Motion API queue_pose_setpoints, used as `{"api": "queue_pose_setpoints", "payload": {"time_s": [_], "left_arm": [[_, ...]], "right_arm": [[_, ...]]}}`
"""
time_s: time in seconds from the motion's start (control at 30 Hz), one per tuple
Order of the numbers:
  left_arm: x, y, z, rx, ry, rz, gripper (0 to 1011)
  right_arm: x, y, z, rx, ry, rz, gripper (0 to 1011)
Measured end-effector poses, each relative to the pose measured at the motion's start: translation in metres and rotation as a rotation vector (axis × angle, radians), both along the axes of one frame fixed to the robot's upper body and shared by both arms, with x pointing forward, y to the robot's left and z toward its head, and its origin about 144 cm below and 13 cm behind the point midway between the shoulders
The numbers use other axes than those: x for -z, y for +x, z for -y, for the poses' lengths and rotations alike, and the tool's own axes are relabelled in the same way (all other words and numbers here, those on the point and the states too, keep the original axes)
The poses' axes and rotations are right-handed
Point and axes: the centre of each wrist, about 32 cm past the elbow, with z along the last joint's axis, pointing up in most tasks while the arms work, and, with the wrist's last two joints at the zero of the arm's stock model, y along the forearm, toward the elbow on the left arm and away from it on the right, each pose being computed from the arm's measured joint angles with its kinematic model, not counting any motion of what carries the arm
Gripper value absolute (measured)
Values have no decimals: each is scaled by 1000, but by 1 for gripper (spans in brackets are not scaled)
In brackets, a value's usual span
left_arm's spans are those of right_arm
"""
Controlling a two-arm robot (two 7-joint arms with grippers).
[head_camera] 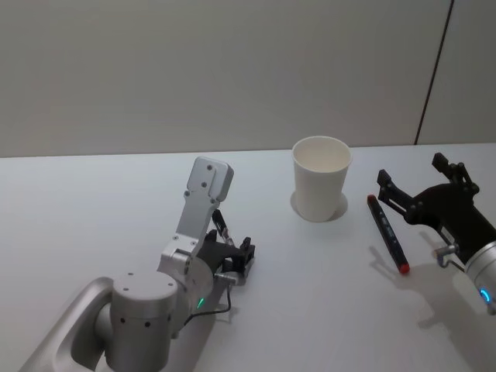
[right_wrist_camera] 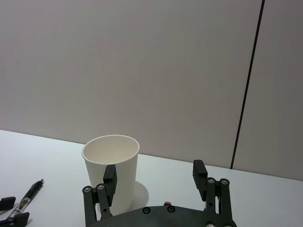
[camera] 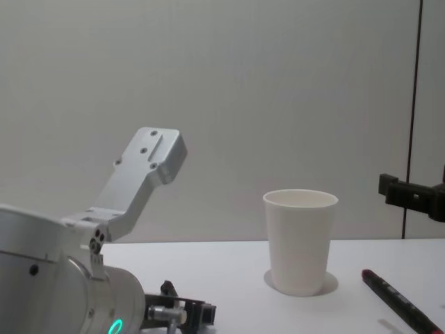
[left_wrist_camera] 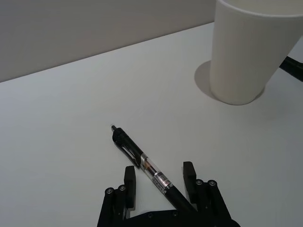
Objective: Place the pen into the pen holder.
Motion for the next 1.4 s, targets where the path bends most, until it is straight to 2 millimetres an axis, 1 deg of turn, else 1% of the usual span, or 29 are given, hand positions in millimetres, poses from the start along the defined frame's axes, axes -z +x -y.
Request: {"api": "queue_pose_setpoints", "payload": {"time_s": [0.03, 0.07, 0.1, 0.13, 0.23, 0.27, 0.37, 0.43, 0.47, 0.53, 0.57, 0.67, 1.2, 1.4], "left_arm": [[0, 0, 0, 4, 1, 2, 636], [-1, 0, 0, 6, 2, 3, 580], [-1, 0, 0, 9, 4, 4, 560], [-1, 0, 0, 10, 5, 4, 505], [-1, 0, 0, 11, 8, 6, 485], [-2, 0, 0, 12, 10, 7, 429], [-2, 0, 0, 13, 13, 8, 369], [-2, 0, 0, 13, 16, 9, 288], [-2, 0, 0, 13, 16, 9, 227], [-3, 0, 0, 13, 18, 10, 194], [-3, 0, 0, 13, 19, 11, 152], [-3, 0, 0, 14, 20, 13, 124], [-4, -1, -1, 19, 15, 24, 124], [-5, -2, -5, 20, -2, 49, 123]], "right_arm": [[0, 0, 0, 0, 0, 0, 1008], [0, 0, 0, 0, 0, 0, 1008], [0, 0, 0, 0, 0, 0, 1009], [0, 0, 0, 0, 0, 0, 1008], [0, 0, 0, 0, 0, 0, 1009], [0, 0, 0, 0, 0, 0, 1008], [0, 0, 0, 0, 0, 0, 1008], [0, 0, 0, 0, 0, 0, 1009], [0, 0, 0, 0, 0, 0, 1008], [0, 0, 0, 0, 0, 0, 1008], [0, 0, 0, 0, 0, 0, 1009], [0, 0, 0, 0, 0, 0, 1008], [0, 0, 0, 0, 0, 0, 1008], [0, 0, 0, 0, 0, 0, 1009]]}}
